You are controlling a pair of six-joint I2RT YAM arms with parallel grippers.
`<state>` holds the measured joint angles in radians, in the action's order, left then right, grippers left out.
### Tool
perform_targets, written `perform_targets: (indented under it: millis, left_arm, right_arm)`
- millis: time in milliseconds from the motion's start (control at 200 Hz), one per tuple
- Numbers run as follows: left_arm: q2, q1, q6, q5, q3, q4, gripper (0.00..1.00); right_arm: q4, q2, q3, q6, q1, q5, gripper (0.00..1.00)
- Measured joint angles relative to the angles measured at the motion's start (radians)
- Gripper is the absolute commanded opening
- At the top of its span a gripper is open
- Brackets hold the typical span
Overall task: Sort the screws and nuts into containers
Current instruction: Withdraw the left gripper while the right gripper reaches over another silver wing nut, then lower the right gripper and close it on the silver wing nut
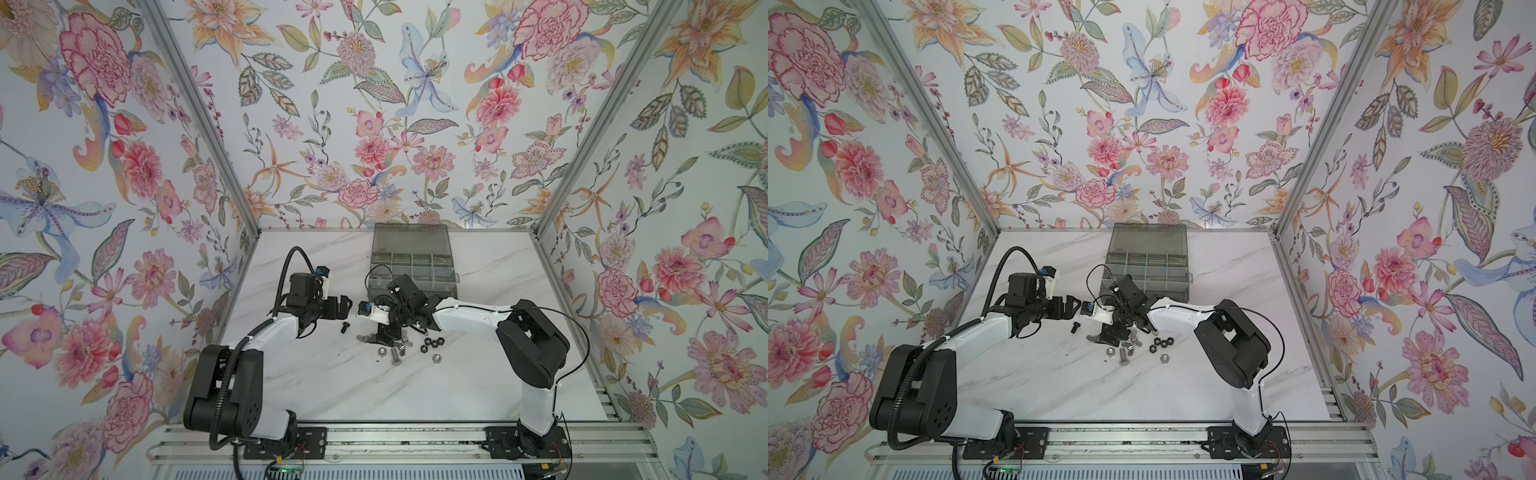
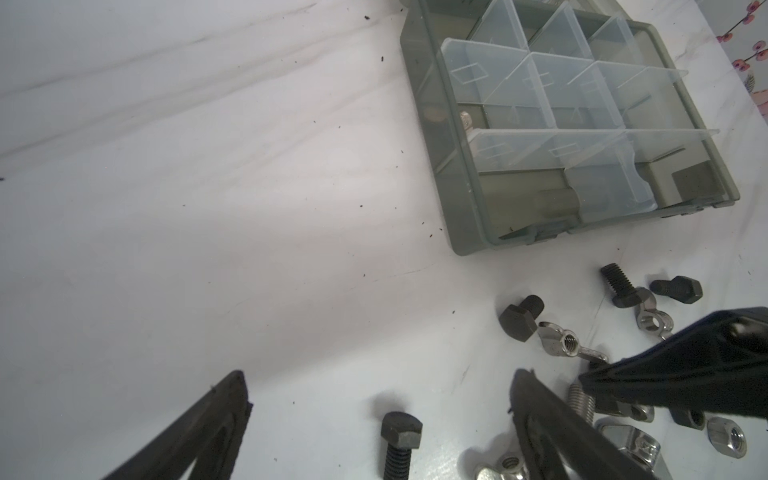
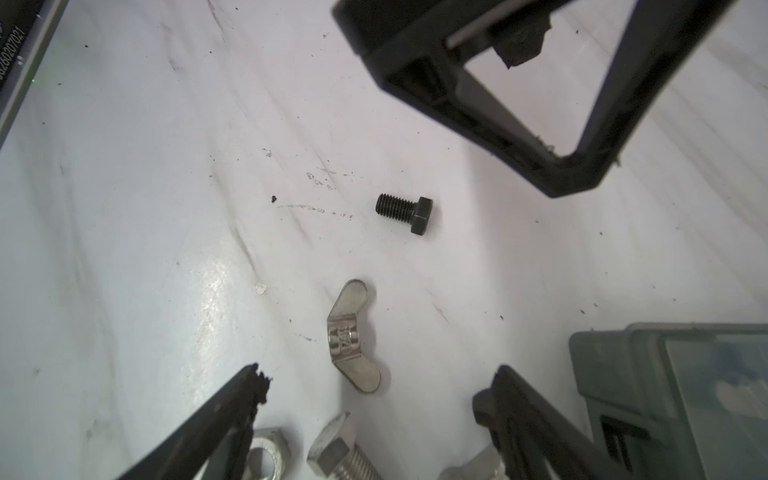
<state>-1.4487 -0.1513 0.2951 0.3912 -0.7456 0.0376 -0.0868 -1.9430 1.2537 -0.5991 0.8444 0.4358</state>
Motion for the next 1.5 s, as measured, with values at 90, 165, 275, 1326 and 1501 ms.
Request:
perform_targets:
  millis: [90,165,275,1326,1501]
  left_arm:
    - [0.011,0.001,-0.01,-0.019,0.0,0.02,0.99]
    - [0.014,0.001,-0.019,-0.033,0.0,0.033,0.99]
    - [0.014,0.001,-0.028,-0.034,0.0,0.053,0.99]
    - [-0.014,0.013,-0.045,0.047,0.0,0.082,0.99]
    - [-0.014,0.014,-0.045,0.05,0.0,0.082,0.99]
  right_arm:
    - [-0.001,-0.01,0.004,0.0,0.003,0.002,0.82]
    - [-0.002,-0.019,0.012,0.001,0.005,0.002,0.81]
    - [-0.003,-0.04,0.029,0.001,0.011,0.005,0.78]
    - [-0.007,-0.147,0.077,0.039,0.027,0.04,0.61]
    - [-0.007,-0.147,0.08,0.04,0.027,0.04,0.6]
